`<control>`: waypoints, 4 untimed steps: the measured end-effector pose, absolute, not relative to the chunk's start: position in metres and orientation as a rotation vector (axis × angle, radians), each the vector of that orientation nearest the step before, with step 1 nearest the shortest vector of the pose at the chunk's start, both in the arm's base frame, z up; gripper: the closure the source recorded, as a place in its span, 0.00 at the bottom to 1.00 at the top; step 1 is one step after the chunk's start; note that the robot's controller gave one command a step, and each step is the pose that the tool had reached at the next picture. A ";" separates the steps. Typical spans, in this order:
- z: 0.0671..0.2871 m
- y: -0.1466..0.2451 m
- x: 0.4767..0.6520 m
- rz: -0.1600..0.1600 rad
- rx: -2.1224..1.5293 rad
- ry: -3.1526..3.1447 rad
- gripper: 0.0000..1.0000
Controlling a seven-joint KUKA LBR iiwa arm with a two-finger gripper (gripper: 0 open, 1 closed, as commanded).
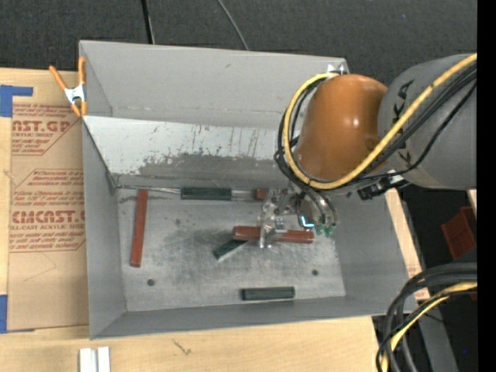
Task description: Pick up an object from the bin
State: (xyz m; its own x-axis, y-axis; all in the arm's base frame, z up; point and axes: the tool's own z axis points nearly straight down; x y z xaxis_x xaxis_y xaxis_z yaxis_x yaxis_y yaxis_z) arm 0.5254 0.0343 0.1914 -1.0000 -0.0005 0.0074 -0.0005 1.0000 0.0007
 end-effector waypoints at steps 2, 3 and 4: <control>0.115 -0.014 0.551 0.000 -0.026 -3.147 0.00; 0.136 0.048 0.552 -0.001 0.425 -3.113 0.00; 0.131 0.017 0.556 -0.003 0.207 -3.136 0.00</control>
Offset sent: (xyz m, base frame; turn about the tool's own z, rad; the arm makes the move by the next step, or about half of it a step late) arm 0.0364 -0.0748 -0.1214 0.0283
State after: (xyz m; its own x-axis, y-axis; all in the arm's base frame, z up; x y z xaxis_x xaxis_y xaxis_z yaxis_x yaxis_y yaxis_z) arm 0.5561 0.0174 0.1313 -0.9914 -0.1312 -0.0017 -0.1312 0.9914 0.0019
